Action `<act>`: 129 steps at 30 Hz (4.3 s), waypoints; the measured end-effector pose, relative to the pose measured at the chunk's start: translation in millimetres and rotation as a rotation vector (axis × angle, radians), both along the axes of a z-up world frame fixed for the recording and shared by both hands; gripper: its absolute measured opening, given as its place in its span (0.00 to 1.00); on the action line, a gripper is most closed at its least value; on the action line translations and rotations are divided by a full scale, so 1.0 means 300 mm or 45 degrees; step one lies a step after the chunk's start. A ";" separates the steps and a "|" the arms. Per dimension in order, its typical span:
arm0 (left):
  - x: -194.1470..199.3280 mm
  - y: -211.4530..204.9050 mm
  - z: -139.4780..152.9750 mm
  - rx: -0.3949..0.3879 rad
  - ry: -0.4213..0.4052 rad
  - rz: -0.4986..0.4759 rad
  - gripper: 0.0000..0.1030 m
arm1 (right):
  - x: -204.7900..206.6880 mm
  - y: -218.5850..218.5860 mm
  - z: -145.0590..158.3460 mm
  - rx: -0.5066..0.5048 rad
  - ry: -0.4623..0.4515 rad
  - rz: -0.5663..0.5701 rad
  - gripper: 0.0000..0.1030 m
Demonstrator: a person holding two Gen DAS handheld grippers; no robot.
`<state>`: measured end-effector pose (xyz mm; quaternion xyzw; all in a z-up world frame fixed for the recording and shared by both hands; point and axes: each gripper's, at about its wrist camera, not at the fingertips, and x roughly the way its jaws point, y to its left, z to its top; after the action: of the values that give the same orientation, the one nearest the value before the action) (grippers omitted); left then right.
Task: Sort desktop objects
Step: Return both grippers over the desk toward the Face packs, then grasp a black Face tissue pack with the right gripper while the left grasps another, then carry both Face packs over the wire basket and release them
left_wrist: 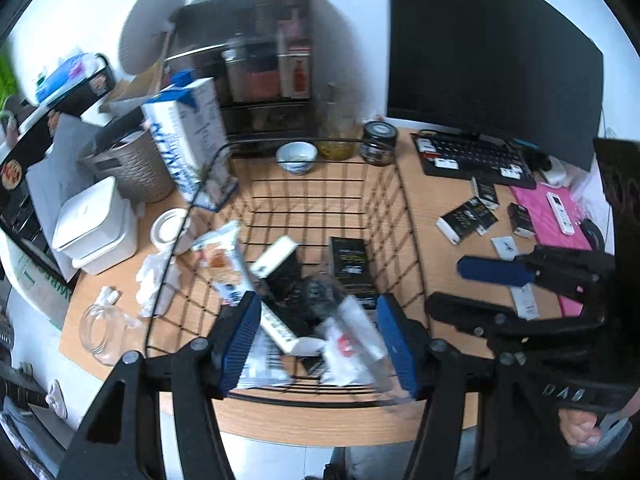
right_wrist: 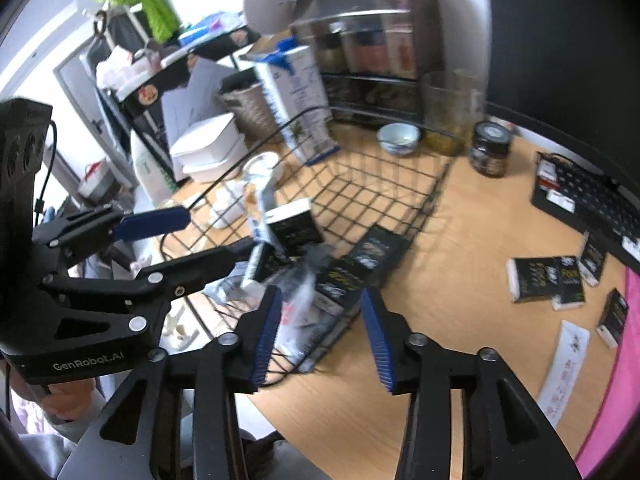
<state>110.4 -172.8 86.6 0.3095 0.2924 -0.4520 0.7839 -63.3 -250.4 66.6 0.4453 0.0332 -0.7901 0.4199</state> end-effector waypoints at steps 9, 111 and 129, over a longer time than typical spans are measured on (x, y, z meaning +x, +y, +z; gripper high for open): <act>-0.226 -0.226 -0.075 0.059 -0.012 -0.175 0.70 | -0.167 0.373 -0.053 0.049 -0.030 -0.280 0.47; -0.155 -0.229 -0.016 0.110 0.084 0.021 0.51 | -0.186 0.348 0.036 0.142 -0.074 -0.239 0.46; 0.328 0.049 0.010 0.028 0.160 0.350 0.51 | -0.105 -0.331 -0.017 0.172 -0.126 0.214 0.46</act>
<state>208.8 -158.0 89.7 0.2461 0.3854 -0.3555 0.8152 -94.9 -349.6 61.5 0.5067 0.1029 -0.7251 0.4548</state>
